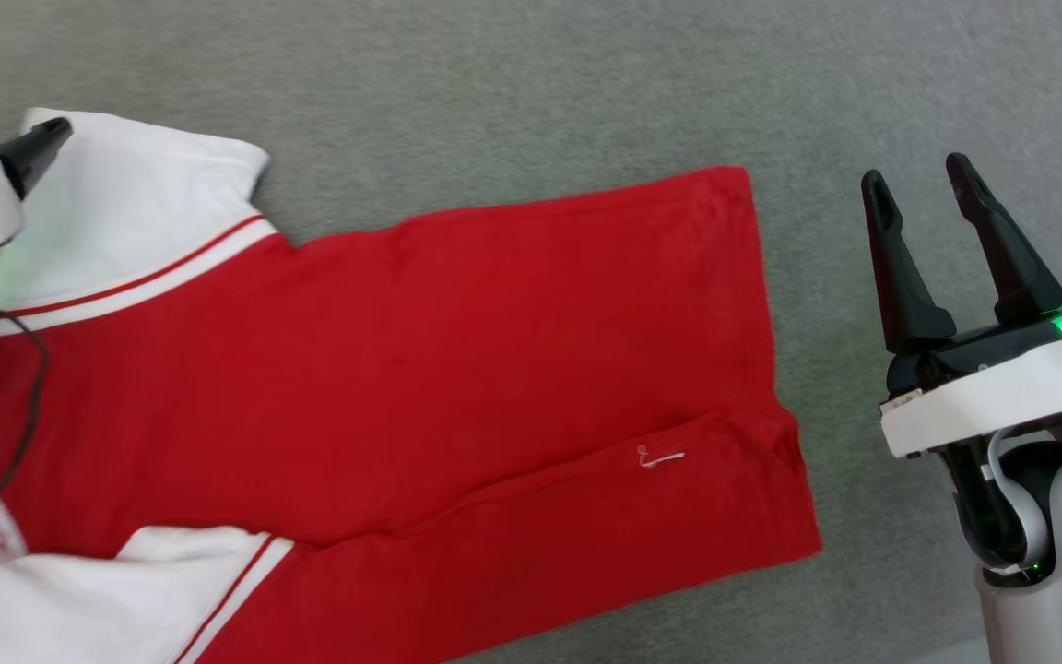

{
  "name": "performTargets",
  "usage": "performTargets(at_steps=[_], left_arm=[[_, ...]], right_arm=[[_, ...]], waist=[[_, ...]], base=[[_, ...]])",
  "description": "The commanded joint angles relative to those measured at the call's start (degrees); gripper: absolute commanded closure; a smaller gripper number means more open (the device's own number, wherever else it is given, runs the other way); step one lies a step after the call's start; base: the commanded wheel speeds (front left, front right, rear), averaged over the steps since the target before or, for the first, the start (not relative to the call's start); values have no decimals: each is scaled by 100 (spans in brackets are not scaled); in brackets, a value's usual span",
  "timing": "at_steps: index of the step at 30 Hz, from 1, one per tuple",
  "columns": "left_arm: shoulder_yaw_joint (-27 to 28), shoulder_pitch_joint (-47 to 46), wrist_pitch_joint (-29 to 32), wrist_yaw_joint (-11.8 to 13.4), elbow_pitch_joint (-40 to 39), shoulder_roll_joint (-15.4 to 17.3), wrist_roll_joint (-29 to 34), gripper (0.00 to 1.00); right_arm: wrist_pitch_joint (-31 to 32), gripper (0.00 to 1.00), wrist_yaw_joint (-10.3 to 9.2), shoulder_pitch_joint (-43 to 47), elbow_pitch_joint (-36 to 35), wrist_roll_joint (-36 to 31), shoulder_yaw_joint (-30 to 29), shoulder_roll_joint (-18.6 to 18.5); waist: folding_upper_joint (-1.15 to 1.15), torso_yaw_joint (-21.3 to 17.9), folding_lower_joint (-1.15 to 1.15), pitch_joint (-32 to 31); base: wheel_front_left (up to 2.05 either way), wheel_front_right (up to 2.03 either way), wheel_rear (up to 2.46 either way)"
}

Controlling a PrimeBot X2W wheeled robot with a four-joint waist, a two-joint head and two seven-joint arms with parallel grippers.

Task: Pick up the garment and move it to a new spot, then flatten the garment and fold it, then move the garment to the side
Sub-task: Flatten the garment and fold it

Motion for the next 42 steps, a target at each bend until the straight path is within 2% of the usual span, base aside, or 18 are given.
performTargets(at_steps=[1,5,9,10,11,12,15,18,28,34,38,39,40,41,42], left_arm=[[-18,-99,186,42,56,75,-32,0],[-166,-245,885,160,236,393,19,0],[-343,-90,1403,306,407,462,-24,0],[-380,-28,1501,348,445,439,-58,37],[-370,49,1592,405,485,340,-173,89],[-393,138,1710,453,511,230,-276,100],[-442,189,1674,486,482,106,-306,100],[-444,82,1507,387,477,33,-266,100],[-272,-687,661,-28,164,-221,-79,100],[-343,-907,271,-308,-80,-511,-3,100],[-418,-980,114,-432,-149,-619,68,100],[-440,-980,90,-452,-154,-653,72,100],[-459,-964,57,-468,-156,-674,82,100],[-475,-936,28,-493,-151,-683,96,100],[-492,-903,-3,-507,-140,-692,106,100]], right_arm=[[-24,0,-2,-92,22,43,16,50],[-53,0,-2,-72,63,109,71,86],[-41,0,-2,-58,111,176,83,99],[-2,0,-2,-69,138,207,96,92],[66,0,-2,-96,176,234,97,58],[122,0,-2,-154,186,278,77,8],[412,0,-2,-358,223,480,33,-111],[974,0,-2,-621,402,641,-46,-307],[3696,0,-2,-1686,1120,1317,326,-954],[4646,0,-2,-2066,1487,1292,453,-1114],[5031,0,-1,-2119,1840,1265,592,-1053],[5118,53,-1,-2098,1934,1260,617,-1026],[5209,88,-1,-2080,2019,1257,650,-990],[5292,100,-1,-2048,2101,1238,666,-965],[5358,100,-1,-2014,2155,1230,671,-952]], waist=[[0,-267,-1,247],[0,-450,-1,389],[0,-536,-1,465],[0,-553,-1,477],[0,-568,-1,493],[0,-568,-1,503],[0,-534,-1,540],[0,-433,-1,539],[0,245,-1,419],[0,691,-1,456],[0,878,-1,516],[0,914,-1,518],[0,941,-1,517],[0,965,-1,510],[0,985,-1,496]], base=[[0,0,0],[0,0,0],[0,0,0],[0,0,0],[0,0,0],[0,0,0],[0,0,0],[0,0,0],[0,0,0],[0,0,0],[0,0,0],[0,0,0],[0,0,0],[0,0,0],[0,0,0]])
